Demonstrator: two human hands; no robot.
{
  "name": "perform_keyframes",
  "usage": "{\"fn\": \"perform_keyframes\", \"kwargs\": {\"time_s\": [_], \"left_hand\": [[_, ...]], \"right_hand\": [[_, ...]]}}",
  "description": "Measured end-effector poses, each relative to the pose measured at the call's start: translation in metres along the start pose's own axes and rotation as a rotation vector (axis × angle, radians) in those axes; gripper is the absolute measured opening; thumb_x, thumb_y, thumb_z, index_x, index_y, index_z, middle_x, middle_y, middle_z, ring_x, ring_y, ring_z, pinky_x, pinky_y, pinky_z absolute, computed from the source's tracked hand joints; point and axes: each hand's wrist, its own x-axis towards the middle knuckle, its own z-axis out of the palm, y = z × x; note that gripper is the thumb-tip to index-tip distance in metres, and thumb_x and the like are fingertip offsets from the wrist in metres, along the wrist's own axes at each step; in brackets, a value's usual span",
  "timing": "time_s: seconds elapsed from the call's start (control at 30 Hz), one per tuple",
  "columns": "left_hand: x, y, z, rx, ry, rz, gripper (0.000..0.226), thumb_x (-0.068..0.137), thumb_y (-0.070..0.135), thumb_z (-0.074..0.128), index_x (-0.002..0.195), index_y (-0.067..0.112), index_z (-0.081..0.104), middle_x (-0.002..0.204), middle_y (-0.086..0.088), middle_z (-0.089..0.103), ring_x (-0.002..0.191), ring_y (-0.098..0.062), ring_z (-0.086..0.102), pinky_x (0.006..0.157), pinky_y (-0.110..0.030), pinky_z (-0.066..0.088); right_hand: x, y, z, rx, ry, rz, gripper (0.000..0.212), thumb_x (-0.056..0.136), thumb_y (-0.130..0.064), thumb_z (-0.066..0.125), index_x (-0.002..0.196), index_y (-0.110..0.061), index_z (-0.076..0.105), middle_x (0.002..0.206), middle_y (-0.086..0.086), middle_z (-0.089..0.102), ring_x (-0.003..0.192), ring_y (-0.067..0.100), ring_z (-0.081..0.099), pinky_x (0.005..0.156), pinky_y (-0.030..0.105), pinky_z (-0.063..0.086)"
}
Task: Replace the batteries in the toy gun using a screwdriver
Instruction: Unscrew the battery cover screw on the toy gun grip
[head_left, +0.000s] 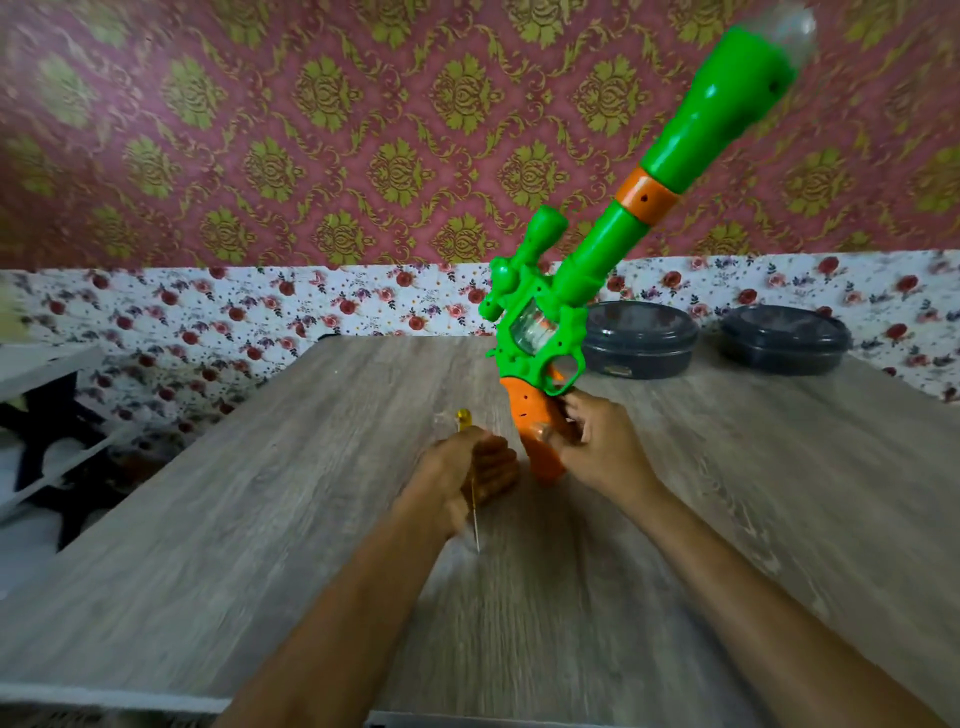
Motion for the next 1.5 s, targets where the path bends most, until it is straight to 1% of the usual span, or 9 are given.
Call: {"fn": "perform_keyframes", "kwargs": {"time_s": [0.07,0.17,0.3,0.4,0.47,0.83,1.17,1.4,1.5], "left_hand": [[-0.003,0.003,0.000,-0.023,-0.052,-0.046,0.029,0.099,0.017,0.039,0.084,-0.001,0.055,0.085,-0.016,0.059,0.075,-0.024,0.058,0.074,-0.035,0.051],[-0.003,0.006,-0.006,-0.088,-0.112,-0.048,0.028,0.099,0.016,0.036,0.086,0.003,0.055,0.082,-0.013,0.061,0.073,-0.022,0.058,0.066,-0.030,0.050],[-0.001,0.010,-0.015,-0.257,-0.154,-0.032,0.029,0.099,0.014,0.036,0.081,0.006,0.058,0.056,-0.009,0.066,0.050,-0.019,0.066,0.046,-0.025,0.055],[-0.001,0.012,-0.014,-0.473,-0.230,-0.027,0.030,0.085,-0.004,0.038,0.071,0.003,0.063,0.054,-0.010,0.065,0.046,-0.019,0.064,0.045,-0.025,0.055],[-0.003,0.012,-0.013,-0.558,-0.297,-0.011,0.030,0.073,-0.006,0.040,0.061,0.001,0.066,0.055,-0.010,0.064,0.046,-0.018,0.064,0.048,-0.025,0.054],[-0.003,0.010,-0.013,-0.363,-0.177,0.009,0.024,0.094,-0.003,0.036,0.082,0.001,0.057,0.053,-0.011,0.064,0.045,-0.016,0.064,0.048,-0.024,0.055],[0.000,0.009,-0.013,-0.248,-0.171,-0.001,0.023,0.094,-0.001,0.039,0.082,0.002,0.058,0.055,-0.010,0.065,0.047,-0.015,0.065,0.053,-0.026,0.056],[0.005,0.008,-0.013,-0.277,-0.165,-0.051,0.025,0.096,0.000,0.037,0.080,-0.003,0.055,0.066,-0.014,0.063,0.045,-0.015,0.064,0.051,-0.024,0.055],[0.007,0.006,-0.012,-0.279,-0.142,-0.050,0.024,0.096,-0.002,0.038,0.078,-0.003,0.054,0.054,-0.012,0.064,0.041,-0.014,0.062,0.048,-0.022,0.053]], "right_hand": [[0.000,-0.011,0.002,-0.185,-0.032,-0.051,0.034,0.073,-0.037,0.058,0.095,-0.011,0.060,0.089,0.016,0.069,0.086,0.036,0.064,0.072,0.042,0.051],[0.000,-0.030,0.009,-0.497,-0.121,-0.146,0.039,0.085,-0.029,0.055,0.120,-0.015,0.052,0.109,0.014,0.064,0.102,0.034,0.058,0.080,0.035,0.044],[0.000,-0.050,0.016,-0.627,-0.159,-0.315,0.045,0.090,-0.027,0.047,0.134,-0.021,0.038,0.119,0.005,0.061,0.104,0.028,0.060,0.082,0.032,0.045],[0.001,-0.054,0.019,-0.674,-0.154,-0.412,0.048,0.089,-0.022,0.048,0.135,-0.022,0.034,0.121,0.001,0.059,0.101,0.025,0.061,0.077,0.031,0.046],[0.001,-0.054,0.022,-0.683,-0.153,-0.432,0.048,0.088,-0.020,0.049,0.134,-0.021,0.034,0.121,0.001,0.058,0.102,0.024,0.061,0.074,0.030,0.045],[-0.003,-0.049,0.017,-0.632,-0.113,-0.403,0.049,0.089,-0.023,0.046,0.137,-0.024,0.035,0.120,-0.002,0.060,0.097,0.024,0.063,0.066,0.026,0.034],[-0.003,-0.043,0.013,-0.626,-0.117,-0.364,0.049,0.091,-0.027,0.047,0.139,-0.024,0.035,0.121,0.000,0.060,0.101,0.024,0.061,0.077,0.030,0.043],[-0.003,-0.046,0.010,-0.552,-0.087,-0.308,0.036,0.089,-0.027,0.051,0.125,-0.019,0.048,0.116,0.004,0.062,0.102,0.026,0.060,0.080,0.030,0.042],[-0.002,-0.045,0.010,-0.525,-0.070,-0.285,0.031,0.088,-0.026,0.052,0.118,-0.017,0.052,0.115,0.004,0.063,0.102,0.028,0.059,0.079,0.031,0.041]]}}
